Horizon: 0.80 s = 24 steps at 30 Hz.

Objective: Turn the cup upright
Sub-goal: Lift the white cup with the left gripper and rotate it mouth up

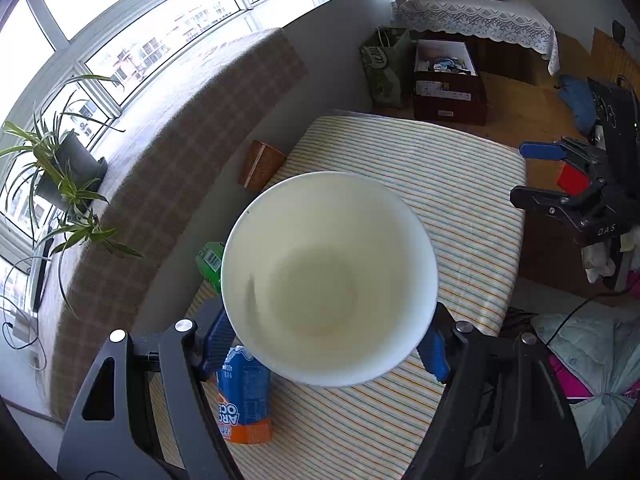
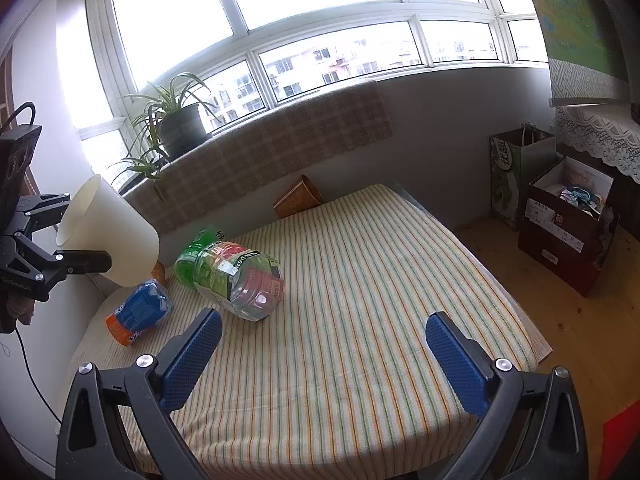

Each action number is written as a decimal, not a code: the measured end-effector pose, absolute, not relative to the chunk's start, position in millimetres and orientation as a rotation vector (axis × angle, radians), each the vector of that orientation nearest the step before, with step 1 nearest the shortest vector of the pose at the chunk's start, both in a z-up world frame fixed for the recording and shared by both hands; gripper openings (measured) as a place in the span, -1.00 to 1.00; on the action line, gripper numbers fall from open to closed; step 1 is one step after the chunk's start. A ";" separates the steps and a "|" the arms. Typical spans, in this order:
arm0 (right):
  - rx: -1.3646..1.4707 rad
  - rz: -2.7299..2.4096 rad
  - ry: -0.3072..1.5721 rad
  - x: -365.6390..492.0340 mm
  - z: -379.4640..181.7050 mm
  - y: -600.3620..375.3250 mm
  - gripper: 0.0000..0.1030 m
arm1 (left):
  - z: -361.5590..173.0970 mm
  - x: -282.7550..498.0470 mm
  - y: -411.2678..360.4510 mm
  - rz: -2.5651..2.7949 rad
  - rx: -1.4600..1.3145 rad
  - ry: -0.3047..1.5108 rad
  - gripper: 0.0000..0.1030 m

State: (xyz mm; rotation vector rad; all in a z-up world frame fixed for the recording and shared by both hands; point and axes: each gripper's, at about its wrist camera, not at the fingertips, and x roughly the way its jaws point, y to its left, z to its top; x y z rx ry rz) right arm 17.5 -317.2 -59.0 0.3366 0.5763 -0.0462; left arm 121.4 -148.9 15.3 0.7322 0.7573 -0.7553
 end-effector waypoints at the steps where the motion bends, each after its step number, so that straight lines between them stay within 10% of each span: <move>1: 0.329 -0.038 0.578 16.3 -59.3 -313.8 1.00 | 11.6 115.7 -144.2 -0.759 0.709 0.770 0.51; 24: 0.262 0.017 0.623 10.0 -65.9 -279.6 1.00 | -67.3 102.4 -86.6 -0.817 0.270 1.119 0.50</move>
